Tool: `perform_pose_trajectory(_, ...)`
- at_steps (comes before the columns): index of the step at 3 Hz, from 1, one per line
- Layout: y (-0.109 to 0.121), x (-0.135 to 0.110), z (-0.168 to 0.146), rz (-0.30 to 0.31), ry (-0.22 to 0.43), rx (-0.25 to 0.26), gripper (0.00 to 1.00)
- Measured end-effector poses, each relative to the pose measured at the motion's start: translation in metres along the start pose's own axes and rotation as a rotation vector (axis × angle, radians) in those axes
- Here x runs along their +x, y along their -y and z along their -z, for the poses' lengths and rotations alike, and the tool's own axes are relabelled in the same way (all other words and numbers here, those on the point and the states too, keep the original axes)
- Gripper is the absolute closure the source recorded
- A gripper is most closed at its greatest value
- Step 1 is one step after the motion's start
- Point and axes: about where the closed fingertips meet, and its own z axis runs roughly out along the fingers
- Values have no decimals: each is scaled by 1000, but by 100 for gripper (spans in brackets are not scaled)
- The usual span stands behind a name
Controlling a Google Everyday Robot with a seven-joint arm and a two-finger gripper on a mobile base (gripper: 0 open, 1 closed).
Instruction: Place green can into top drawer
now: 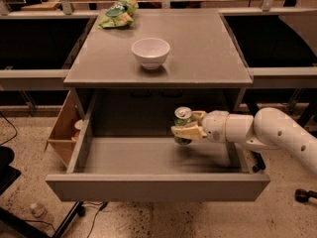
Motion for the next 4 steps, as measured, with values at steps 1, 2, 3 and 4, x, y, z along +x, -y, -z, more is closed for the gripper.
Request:
perform_pose_trajectory(1,-4,10,-19,70,-40,-16,100)
perform_pose_trajectory(2,-11,16,-39,103,-48,-20,100)
perform_pose_trajectory(3,-17,20,-59,101,-41,-25,100)
perform_pose_trajectory(4,-24,23,-75,89,-51,-35,87)
